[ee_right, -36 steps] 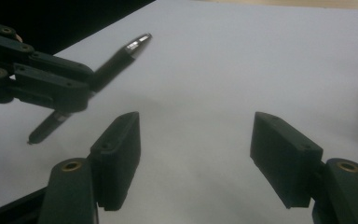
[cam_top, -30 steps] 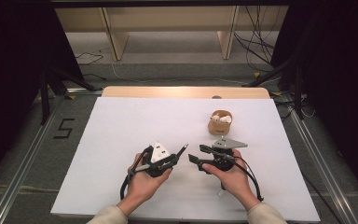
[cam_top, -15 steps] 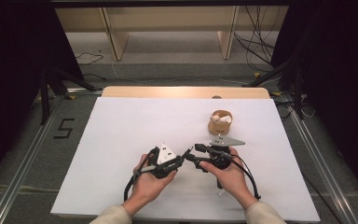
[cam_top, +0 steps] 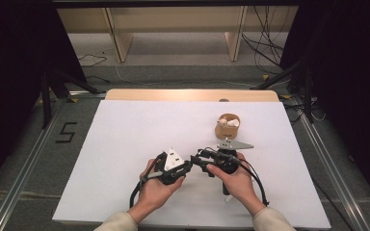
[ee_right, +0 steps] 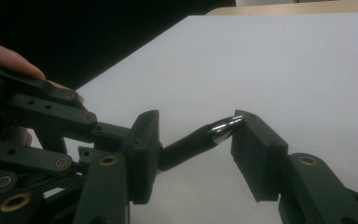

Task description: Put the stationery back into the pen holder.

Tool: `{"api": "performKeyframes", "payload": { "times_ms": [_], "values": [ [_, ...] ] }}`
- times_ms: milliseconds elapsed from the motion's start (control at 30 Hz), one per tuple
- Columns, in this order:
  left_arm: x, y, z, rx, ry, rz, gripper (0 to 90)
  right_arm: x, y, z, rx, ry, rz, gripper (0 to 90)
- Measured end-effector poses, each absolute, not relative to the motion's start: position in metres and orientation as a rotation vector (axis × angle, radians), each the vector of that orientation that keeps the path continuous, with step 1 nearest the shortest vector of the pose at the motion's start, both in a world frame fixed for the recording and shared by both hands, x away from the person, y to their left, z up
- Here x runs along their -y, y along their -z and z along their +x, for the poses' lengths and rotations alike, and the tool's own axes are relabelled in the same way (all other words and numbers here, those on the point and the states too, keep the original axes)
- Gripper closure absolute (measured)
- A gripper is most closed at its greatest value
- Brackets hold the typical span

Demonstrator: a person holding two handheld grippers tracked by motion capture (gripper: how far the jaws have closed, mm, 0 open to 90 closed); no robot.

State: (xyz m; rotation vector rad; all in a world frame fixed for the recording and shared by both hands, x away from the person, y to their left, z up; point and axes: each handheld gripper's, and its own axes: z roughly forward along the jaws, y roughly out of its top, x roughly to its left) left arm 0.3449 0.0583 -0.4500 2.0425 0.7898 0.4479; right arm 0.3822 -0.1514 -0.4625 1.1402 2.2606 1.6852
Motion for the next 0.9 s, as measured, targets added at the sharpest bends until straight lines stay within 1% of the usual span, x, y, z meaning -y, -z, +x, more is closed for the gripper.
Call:
{"api": "performKeyframes", "payload": {
  "times_ms": [400,633,767,900],
  "values": [
    [-0.058,0.448,0.344,-0.781,-0.458,2.022,79.6,0.154,0.46,0.382,-2.242,-1.749,1.161,62.2],
    [-0.058,0.446,0.343,-0.764,-0.468,2.011,79.6,0.156,0.456,0.381,-2.219,-1.812,1.151,71.4],
    [-0.057,0.446,0.343,-0.749,-0.478,2.001,79.6,0.156,0.453,0.379,-2.204,-1.866,1.135,78.8],
    [-0.057,0.445,0.343,-0.731,-0.487,1.992,79.5,0.155,0.451,0.377,-2.195,-1.871,1.113,80.4]
  ]
}}
